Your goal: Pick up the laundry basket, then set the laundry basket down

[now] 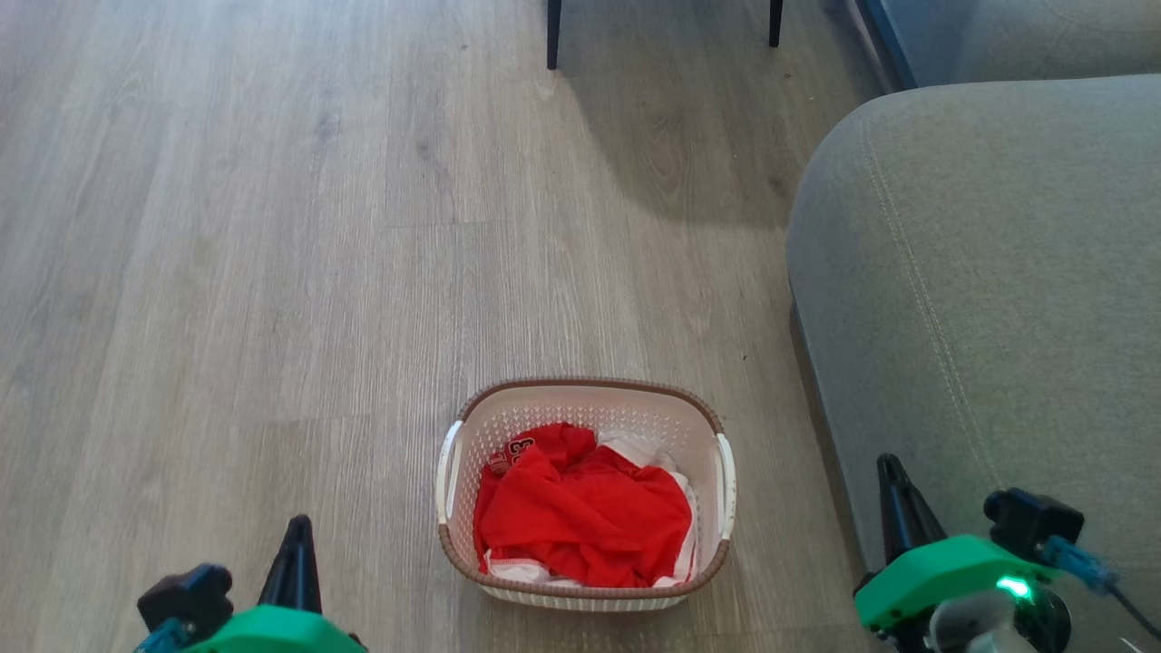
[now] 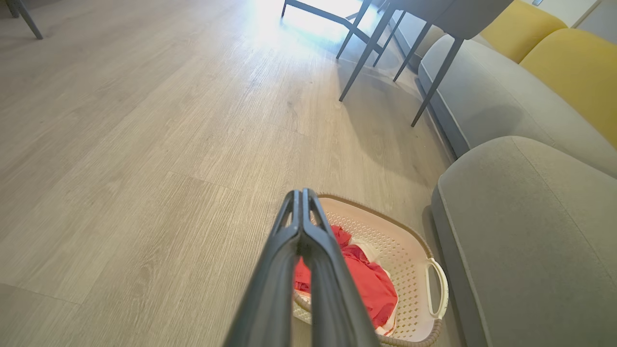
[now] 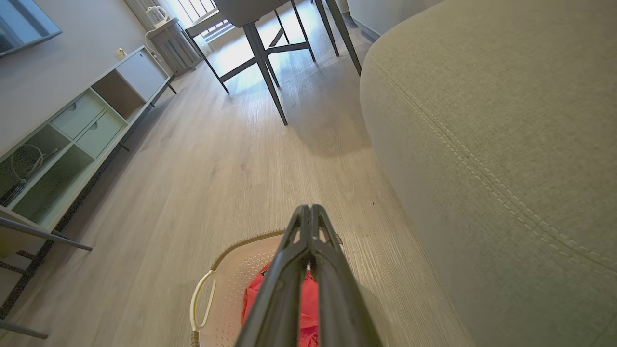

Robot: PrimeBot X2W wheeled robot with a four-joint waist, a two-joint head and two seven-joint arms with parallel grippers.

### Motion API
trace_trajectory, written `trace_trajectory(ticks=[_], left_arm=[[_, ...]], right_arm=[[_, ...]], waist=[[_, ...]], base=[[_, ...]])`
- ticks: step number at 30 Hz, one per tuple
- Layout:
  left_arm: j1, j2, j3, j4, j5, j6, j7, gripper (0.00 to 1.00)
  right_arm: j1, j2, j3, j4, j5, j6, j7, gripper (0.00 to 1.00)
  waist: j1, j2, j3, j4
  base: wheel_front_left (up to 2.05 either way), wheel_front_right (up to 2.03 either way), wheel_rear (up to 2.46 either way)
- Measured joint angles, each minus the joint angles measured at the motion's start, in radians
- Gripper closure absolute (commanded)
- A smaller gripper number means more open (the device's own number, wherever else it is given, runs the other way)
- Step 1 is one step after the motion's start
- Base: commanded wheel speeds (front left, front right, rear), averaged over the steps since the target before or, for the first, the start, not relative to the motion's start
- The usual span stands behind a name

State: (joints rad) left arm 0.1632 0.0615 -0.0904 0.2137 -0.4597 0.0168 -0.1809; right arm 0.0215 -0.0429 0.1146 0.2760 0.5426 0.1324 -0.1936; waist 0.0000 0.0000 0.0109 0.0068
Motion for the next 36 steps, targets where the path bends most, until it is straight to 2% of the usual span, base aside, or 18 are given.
trace_trajectory(ticks=[36], left_arm=[[-0.068, 0.000, 0.049, 0.022, -0.423, -0.053, 0.104, 1.00]], right_arm=[[-0.020, -0.009, -0.069, -0.001, 0.406, 0.000, 0.095, 1.00]], waist=[[0.0000, 0.0000, -0.003, -0.002]], base=[[0.00, 0.00, 0.00]])
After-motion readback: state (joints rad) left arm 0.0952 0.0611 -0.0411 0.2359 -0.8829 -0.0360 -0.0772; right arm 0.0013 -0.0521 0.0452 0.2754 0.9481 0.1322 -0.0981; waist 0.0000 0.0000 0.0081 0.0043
